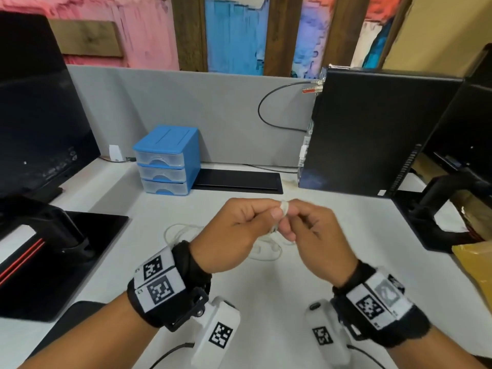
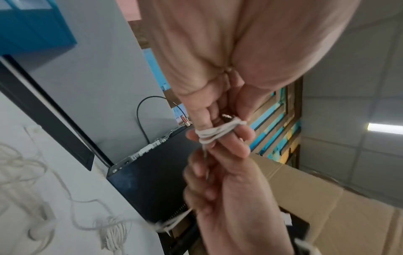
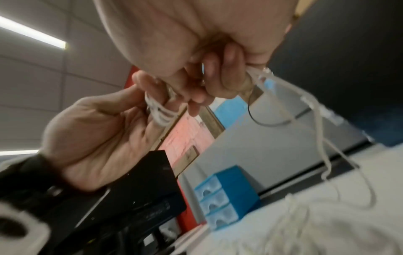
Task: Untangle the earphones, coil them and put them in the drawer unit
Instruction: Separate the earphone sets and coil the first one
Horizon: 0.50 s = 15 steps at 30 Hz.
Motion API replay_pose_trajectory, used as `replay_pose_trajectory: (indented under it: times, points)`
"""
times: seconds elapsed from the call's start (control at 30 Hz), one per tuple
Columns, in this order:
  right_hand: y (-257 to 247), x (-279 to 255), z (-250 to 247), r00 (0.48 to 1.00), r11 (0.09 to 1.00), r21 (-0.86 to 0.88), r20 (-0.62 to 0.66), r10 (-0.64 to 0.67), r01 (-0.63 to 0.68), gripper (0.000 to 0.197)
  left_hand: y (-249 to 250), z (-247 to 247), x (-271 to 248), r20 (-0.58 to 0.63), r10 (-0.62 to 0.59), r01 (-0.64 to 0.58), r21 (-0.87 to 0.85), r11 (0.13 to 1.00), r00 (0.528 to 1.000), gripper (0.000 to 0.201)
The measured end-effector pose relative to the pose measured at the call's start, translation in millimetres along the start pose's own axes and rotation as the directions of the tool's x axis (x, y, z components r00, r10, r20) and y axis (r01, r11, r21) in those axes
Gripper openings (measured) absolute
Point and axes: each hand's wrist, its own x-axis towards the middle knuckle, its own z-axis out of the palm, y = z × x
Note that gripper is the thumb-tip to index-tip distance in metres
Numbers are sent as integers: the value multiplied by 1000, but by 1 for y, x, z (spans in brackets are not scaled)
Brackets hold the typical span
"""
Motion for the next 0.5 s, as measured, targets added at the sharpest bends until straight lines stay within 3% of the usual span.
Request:
replay_pose_trajectory:
  times: [0.07,0.17,0.33,0.4,0.5]
  points:
    - [6,-3,9,998,998,26,26,51,-51,31,-2,-4,1,-65,-19,13,-81,997,998,34]
    - [14,-5,11,990,995,-67,117,79,-71,30,-4,-8,2,-129,-74,60,-109,992,989,31]
    - [18,-16,19,966,987,-123,224,128,-102,25,4,-9,6,-177,-120,46,-373,927,977,28]
    - [8,-22,23,937,989,-133,334,99,-58,23,1,-11,8,-251,-98,16,-309,951,963,25]
    - [-23,-23,17,927,997,-76,375,12,17,22,-13,-17,9,-305,3,6,27,1000,952,30]
